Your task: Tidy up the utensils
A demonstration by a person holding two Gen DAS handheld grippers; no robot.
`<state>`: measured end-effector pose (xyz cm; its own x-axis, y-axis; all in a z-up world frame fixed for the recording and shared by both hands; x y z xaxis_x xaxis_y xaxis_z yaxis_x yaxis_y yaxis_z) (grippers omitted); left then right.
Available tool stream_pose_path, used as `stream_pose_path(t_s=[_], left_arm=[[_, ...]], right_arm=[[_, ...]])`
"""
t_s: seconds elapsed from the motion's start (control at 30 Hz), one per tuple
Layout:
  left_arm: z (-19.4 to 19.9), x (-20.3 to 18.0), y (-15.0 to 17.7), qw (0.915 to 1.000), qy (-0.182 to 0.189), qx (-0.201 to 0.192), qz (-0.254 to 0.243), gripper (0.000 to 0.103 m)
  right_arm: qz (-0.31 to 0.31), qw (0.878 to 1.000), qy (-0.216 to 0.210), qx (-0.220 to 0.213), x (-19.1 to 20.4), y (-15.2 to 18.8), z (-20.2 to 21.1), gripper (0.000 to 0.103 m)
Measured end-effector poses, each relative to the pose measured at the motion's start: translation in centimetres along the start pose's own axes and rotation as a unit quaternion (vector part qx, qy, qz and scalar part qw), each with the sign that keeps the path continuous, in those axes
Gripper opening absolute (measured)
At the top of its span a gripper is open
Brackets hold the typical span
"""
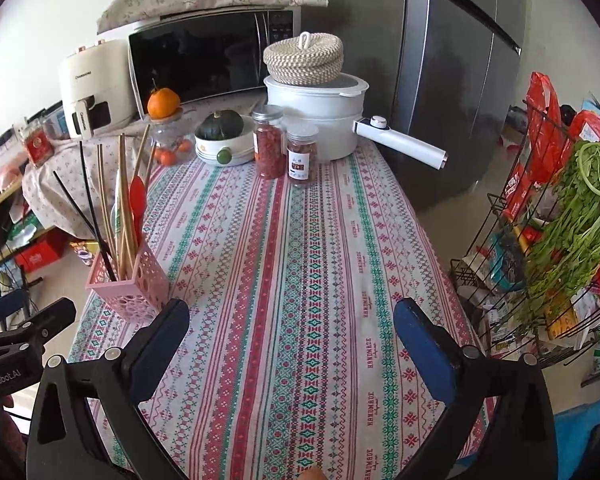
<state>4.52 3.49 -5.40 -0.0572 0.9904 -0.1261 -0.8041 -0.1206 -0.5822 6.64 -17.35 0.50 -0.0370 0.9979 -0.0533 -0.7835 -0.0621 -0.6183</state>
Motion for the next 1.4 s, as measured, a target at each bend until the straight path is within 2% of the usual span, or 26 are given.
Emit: stream_pose_path(t_s=[1.4], left_arm=[[-0.06, -0.76, 0.23, 1.0, 0.006, 0.001, -0.008, 0.102]], right_arm=[[-0.005, 1.0, 0.0, 0.013, -0.12, 0.49, -0.76, 0.103]])
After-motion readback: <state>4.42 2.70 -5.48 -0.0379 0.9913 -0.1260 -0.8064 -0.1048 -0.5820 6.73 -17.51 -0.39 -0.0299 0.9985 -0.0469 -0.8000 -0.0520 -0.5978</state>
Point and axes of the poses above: each gripper's, at about its wrist camera, not at the fingertips, and z roughly against the way its jaws point, x to its left, y to its underside, the point moved 6 cm from there along -z, roughly the way its jaws point, and after that the axes turned 3 degrees about x, right-handed, at the moved point
